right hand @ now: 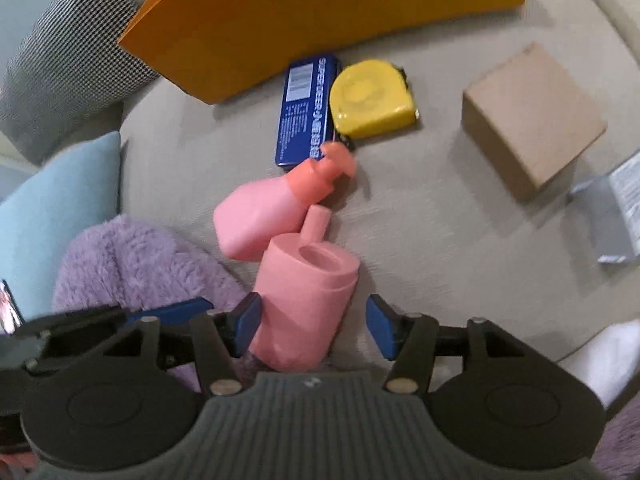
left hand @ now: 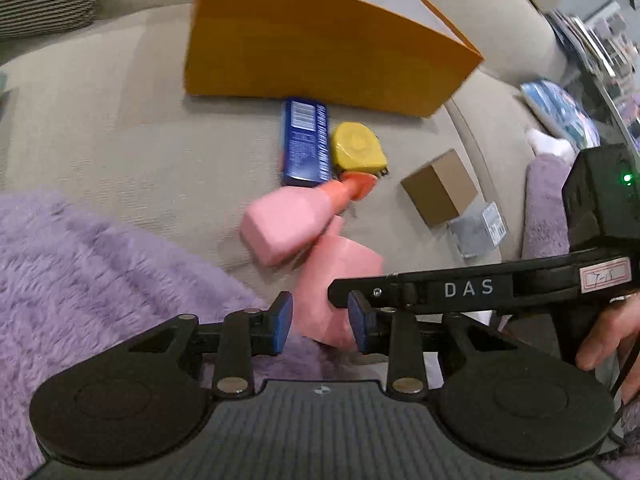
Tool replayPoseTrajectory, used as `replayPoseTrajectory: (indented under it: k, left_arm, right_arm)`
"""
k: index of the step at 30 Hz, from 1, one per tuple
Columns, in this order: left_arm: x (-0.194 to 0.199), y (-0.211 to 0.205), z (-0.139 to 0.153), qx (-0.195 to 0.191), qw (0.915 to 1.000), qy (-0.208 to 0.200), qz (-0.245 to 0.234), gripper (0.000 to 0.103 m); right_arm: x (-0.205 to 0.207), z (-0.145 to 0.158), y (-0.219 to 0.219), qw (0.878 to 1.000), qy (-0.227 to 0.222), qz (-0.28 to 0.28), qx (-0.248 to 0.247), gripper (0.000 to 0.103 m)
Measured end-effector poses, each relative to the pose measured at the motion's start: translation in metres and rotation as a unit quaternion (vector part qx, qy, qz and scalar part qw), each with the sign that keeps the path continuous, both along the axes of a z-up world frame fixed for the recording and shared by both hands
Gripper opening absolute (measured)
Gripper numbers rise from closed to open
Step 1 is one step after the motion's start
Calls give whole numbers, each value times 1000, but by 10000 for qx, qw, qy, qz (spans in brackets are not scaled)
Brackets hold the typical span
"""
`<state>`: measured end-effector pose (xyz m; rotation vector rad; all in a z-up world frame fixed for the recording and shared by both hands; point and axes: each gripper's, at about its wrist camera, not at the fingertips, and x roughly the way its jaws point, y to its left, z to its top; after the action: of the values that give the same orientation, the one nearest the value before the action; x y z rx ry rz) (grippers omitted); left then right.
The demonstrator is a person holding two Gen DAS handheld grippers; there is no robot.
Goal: Organize rigid objects
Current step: 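Move both tools to the pink items on the sofa seat, then grasp the pink pump bottle with the left tool while the right tool grasps the pink cup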
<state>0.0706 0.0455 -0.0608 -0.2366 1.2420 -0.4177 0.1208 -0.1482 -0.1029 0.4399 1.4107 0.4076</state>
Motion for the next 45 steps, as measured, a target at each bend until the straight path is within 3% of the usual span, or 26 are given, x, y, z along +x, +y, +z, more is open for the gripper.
replayPoseTrajectory:
  k: [6, 12, 17, 20, 25, 33, 39, 45]
  left_arm:
    - [-9, 7, 1, 132, 9997, -136, 173, 29]
    - [-10, 3, 0, 192, 9995, -231, 127, 29]
    - [-6, -3, 3, 184, 9992, -356, -26, 30]
    - [-1, -13, 8, 372, 9975, -505, -332, 35]
    - [18, -42, 16, 961, 9835, -895, -1243, 43]
    - [53, -79, 0, 1444, 9510, -918, -2575, 51]
    - [67, -94, -18, 1651, 9358, -711, -3033, 51]
    - [71, -104, -31, 1784, 9284, -635, -3198, 51]
  right_arm:
    - [-1, -7, 19, 9998, -156, 121, -90, 64]
    - [-3, -13, 16, 9997, -217, 84, -82, 63]
    - [-6, 0, 0, 9975, -512, 71, -486, 63]
    - [-1, 7, -11, 9952, -645, 13, -730, 63]
    - [12, 16, -23, 9884, -918, 143, -1201, 63]
    - [34, 10, -51, 9970, -403, -117, -656, 62]
    - [46, -1, -59, 9981, -118, -339, -507, 63]
    - [50, -14, -60, 9982, 41, -365, -469, 62]
